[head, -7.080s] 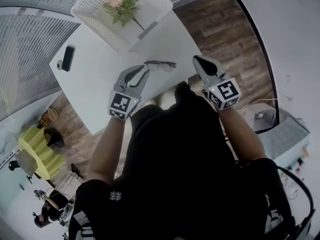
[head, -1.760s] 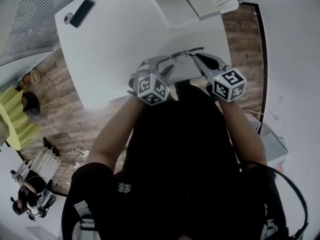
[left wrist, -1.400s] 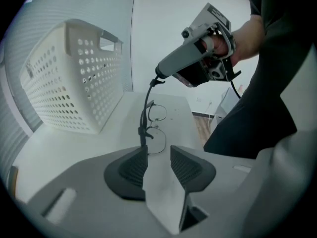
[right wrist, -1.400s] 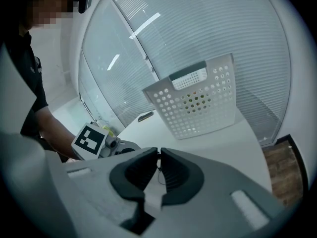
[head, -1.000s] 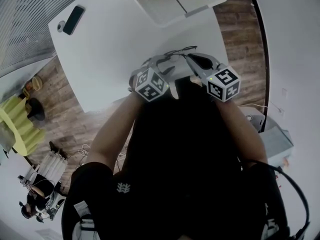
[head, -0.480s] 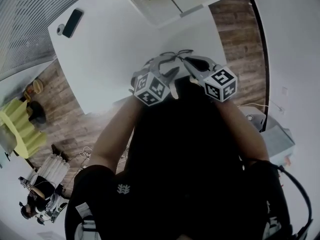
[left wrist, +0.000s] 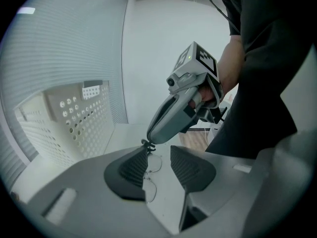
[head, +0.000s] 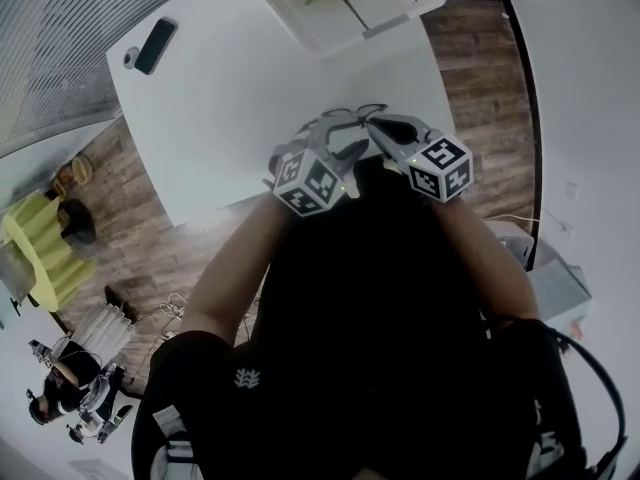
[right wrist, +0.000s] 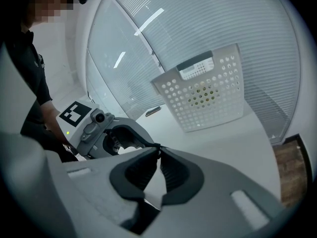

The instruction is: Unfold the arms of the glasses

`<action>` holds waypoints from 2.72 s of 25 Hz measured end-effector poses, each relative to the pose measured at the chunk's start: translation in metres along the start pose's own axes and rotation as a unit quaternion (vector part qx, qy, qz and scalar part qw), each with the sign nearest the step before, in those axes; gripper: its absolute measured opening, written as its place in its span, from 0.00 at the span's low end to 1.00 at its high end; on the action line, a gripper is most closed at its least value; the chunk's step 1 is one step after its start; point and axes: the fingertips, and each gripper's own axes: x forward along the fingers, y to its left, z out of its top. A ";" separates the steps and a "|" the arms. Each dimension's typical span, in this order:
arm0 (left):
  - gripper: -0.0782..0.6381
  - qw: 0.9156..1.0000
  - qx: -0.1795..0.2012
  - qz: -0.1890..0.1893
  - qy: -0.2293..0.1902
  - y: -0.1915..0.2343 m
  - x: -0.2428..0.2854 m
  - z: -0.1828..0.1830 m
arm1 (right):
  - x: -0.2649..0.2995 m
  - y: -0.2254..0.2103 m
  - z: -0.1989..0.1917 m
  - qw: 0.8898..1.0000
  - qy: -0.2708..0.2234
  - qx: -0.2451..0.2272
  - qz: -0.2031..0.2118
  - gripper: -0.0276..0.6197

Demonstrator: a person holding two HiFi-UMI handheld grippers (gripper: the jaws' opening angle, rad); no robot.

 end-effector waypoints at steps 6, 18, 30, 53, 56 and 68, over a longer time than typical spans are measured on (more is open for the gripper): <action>0.33 1.000 0.003 -0.003 0.001 0.001 0.001 0.007 | 0.000 -0.001 0.005 1.000 -0.004 0.002 0.008 0.08; 0.33 0.999 0.000 -0.019 0.031 -0.008 0.003 -0.018 | 0.002 0.001 0.002 0.998 -0.019 0.039 0.036 0.08; 0.33 0.998 -0.037 -0.020 0.040 -0.005 0.027 -0.038 | 0.003 0.001 0.003 0.997 -0.020 0.051 0.047 0.08; 0.32 0.996 0.047 0.036 0.062 0.034 0.023 -0.043 | 0.007 0.000 0.008 0.996 -0.013 0.059 0.060 0.08; 0.30 0.996 0.042 0.044 0.062 0.035 0.024 -0.042 | 0.008 0.001 0.008 0.996 -0.012 0.059 0.062 0.08; 0.12 0.997 0.050 0.045 0.045 0.036 0.018 -0.036 | 0.000 0.008 0.011 0.994 0.001 0.029 0.105 0.11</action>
